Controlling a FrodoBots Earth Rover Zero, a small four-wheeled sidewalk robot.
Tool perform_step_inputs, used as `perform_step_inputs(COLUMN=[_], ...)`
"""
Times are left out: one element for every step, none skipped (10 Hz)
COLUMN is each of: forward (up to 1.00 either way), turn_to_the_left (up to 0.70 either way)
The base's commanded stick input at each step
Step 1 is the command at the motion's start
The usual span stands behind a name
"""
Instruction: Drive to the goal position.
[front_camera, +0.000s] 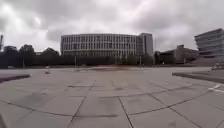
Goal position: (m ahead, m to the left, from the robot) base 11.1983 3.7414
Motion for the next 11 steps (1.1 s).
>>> perform_step_inputs(forward=[0.70,0.70,0.70,0.70,0.70,0.70,0.70,0.70,0.70,0.70,0.70], turn_to_the_left=[0.00,0.00,0.00,0.00,0.00,0.00,0.00,0.00,0.00,0.00,0.00])
